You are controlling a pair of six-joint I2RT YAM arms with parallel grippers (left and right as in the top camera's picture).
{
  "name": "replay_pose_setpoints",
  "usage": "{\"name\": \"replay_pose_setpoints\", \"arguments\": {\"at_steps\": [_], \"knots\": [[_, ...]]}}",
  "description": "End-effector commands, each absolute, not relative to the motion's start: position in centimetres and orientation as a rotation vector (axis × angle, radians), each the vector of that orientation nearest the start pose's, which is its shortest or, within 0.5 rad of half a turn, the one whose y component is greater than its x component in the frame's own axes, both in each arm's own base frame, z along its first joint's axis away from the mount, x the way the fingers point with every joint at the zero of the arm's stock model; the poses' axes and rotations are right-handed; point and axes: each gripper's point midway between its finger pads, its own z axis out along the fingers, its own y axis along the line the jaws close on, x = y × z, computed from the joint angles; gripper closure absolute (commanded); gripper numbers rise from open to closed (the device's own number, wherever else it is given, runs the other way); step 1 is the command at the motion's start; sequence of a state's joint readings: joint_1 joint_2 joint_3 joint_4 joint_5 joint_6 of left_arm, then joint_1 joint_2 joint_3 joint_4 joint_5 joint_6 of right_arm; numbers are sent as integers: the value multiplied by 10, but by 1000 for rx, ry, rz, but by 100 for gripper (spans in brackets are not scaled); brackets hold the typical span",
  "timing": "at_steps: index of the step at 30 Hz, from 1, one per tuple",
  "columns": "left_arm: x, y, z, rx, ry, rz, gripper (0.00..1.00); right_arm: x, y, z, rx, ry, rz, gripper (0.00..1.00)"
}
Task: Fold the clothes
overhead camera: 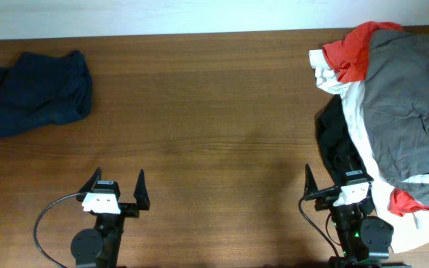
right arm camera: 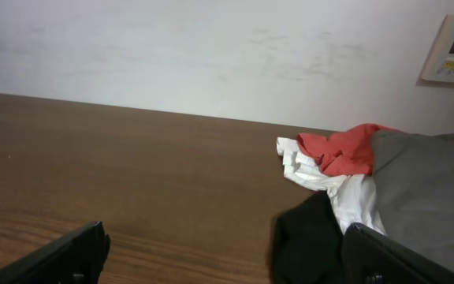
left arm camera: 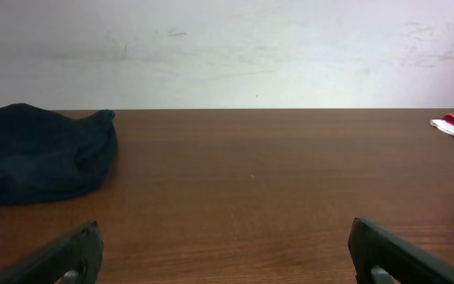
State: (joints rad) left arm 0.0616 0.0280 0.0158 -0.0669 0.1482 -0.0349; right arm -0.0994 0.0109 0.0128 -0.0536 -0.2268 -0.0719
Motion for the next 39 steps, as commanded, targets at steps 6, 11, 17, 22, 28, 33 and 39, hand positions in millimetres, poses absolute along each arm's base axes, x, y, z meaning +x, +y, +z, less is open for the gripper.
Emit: {"name": "replay_pose_setpoints", "arguments": {"at_steps": [6,11,17,22,28,33,39], "knots": [[247,-10,154,32,1663,-95,1,245,14,161,-153,1619,56,1],[247,-6,154,16,1663,-77,1,245,14,161,-153,1619,55,1],[247,-4,156,7,1656,-66,1,243,24,162,-196,1611,101,1],[247,-7,158,21,1648,-80,1,243,24,165,-198,1598,99,1],[247,-16,185,75,1538,-116,1,240,24,204,-135,1504,157,1],[249,-17,212,81,1497,-113,1,231,18,255,-96,1462,131,1],[275,-24,247,126,1589,-153,1,245,8,298,-41,1603,103,1]]}}
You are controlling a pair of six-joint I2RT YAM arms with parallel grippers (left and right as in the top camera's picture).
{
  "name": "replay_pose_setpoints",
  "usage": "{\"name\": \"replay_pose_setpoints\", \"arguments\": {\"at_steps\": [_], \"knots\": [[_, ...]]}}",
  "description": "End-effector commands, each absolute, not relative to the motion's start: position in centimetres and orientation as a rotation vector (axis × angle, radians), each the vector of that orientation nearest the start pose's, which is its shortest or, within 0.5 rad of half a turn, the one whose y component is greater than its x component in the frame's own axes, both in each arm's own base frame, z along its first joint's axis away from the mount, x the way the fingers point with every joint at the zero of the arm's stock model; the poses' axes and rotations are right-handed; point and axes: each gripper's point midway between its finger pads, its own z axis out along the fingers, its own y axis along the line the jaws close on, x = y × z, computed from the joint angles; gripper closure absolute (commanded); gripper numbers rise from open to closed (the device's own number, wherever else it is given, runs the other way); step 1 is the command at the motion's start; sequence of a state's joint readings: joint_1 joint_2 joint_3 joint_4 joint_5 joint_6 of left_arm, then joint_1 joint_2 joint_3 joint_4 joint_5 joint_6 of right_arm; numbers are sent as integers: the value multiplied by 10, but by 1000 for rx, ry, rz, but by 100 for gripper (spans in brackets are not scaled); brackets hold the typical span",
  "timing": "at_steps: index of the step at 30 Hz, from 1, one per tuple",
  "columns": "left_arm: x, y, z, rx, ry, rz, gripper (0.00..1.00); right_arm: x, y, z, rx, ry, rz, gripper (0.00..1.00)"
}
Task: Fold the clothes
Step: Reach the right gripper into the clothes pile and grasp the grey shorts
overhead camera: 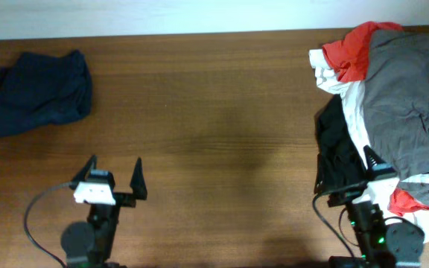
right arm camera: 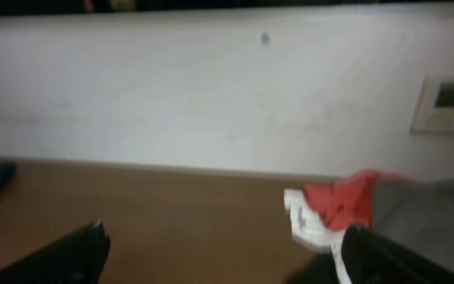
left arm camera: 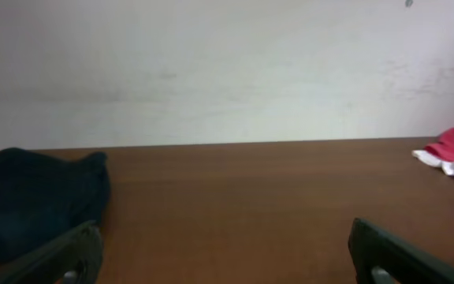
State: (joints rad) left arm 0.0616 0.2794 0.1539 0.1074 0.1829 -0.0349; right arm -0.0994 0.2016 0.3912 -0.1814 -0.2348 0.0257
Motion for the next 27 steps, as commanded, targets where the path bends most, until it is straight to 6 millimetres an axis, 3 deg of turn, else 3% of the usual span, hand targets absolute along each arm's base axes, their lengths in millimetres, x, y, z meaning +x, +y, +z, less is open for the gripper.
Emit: {"name": "replay_pose_setpoints", "arguments": {"at_steps": [1,7,13,17,20,24,27], "knots": [[282,-28,254,152,1603,-165,1,249,8,302,-38,1628,106,1],[342,-31,278,180,1732,-214,1,287,-8,330,19,1822,56,1],[407,-38,259,218,1964,-300,1,340,-22,333,7,2067,20,1],[444,-42,226,232,2134,-371,1,378,-40,313,57,2230,83,1],[459,-41,198,219,2206,-392,1,400,-67,293,132,2304,76,1],[463,-46,162,220,2279,-452,1,425,-109,255,238,2352,55,1],[463,-53,147,232,2305,-514,1,437,-141,219,322,2395,46,2]]}}
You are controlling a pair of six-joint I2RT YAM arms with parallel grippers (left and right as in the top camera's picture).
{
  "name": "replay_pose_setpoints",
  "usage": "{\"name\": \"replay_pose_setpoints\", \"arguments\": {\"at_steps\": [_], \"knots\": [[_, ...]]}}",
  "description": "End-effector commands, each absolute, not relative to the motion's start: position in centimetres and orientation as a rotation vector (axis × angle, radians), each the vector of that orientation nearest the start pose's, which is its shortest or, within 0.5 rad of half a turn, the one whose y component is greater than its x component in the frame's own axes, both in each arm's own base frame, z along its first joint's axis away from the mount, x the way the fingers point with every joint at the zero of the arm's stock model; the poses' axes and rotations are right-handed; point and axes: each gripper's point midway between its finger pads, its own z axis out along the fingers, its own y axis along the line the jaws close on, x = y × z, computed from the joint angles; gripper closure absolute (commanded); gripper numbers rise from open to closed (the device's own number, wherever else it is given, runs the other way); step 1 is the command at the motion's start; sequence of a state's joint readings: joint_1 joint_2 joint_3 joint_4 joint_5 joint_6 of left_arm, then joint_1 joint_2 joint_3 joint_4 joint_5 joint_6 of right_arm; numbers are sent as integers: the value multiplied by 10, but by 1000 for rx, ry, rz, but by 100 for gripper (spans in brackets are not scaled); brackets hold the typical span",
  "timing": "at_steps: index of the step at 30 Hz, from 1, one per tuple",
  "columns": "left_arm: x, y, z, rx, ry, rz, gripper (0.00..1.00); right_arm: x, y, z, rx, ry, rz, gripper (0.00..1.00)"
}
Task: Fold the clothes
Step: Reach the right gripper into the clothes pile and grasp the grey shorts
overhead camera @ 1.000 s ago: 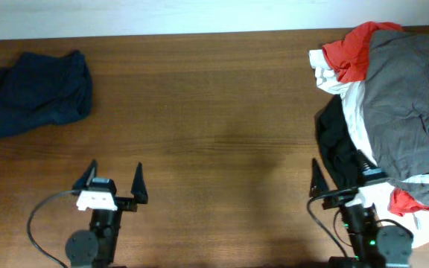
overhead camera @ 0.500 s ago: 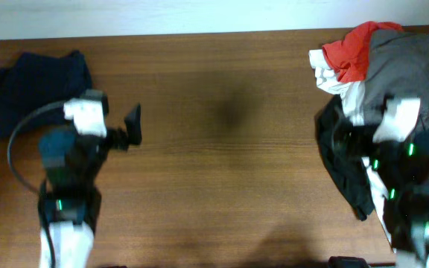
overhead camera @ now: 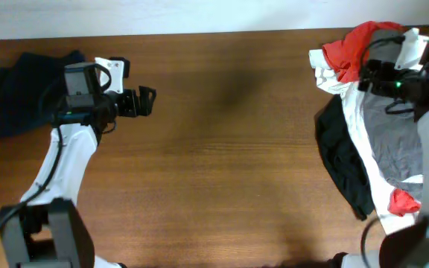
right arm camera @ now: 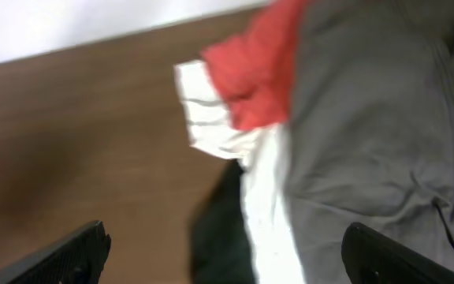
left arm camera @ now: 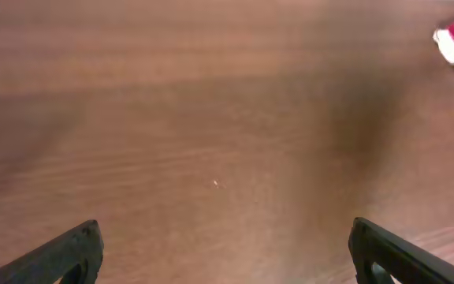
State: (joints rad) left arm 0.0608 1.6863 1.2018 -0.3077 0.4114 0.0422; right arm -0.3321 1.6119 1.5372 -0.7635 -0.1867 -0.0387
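Observation:
A heap of clothes fills the table's right end: a red piece (overhead camera: 354, 46), a white one (overhead camera: 326, 76), a grey one (overhead camera: 397, 123) and a black one (overhead camera: 341, 160). My right gripper (overhead camera: 369, 74) hangs open above the heap's far left part; its wrist view looks down on the red cloth (right arm camera: 258, 63), white cloth (right arm camera: 219, 130), grey cloth (right arm camera: 369, 118) and black cloth (right arm camera: 219, 237), with nothing between its fingers (right arm camera: 69, 254). A dark navy garment (overhead camera: 17, 97) lies bunched at the far left. My left gripper (overhead camera: 146, 103) is open just right of it, over bare wood (left arm camera: 227, 158).
The brown wooden table (overhead camera: 229, 149) runs up to a white wall (overhead camera: 199, 15) along its far edge. The heap's red and white edge shows at the top right of the left wrist view. The left arm partly covers the navy garment.
Both arms were near the table's front edge. Now the left one is at the far left beside the navy garment and the right one over the heap. Both grippers are still open.
First both grippers sat open at the front edge, looking level across the table. Then both stood slightly shifted there, cameras tilted toward the wall. Now both are far out and look down, left by the navy garment, right above the heap. No cloth has moved.

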Motion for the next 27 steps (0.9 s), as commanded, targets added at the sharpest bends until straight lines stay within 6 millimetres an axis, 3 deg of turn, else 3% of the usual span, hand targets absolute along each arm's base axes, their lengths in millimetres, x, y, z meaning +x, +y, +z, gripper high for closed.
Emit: {"name": "replay_pose_setpoints", "arguments": {"at_steps": [1,9,14,18,27], "knots": [[464,-54,144,234,2307,-520,1,441,-159,196,374,2425,44,1],[468,-54,146,239,2289,-521,1,429,-248,111,867,2416,101,1],[468,-54,146,240,2288,-521,1,430,-273,79,888,2403,146,0],[468,-54,146,240,2288,-519,1,431,-278,66,745,2453,108,0],[468,-54,146,240,2288,-519,1,426,-302,69,603,2468,-36,7]]}}
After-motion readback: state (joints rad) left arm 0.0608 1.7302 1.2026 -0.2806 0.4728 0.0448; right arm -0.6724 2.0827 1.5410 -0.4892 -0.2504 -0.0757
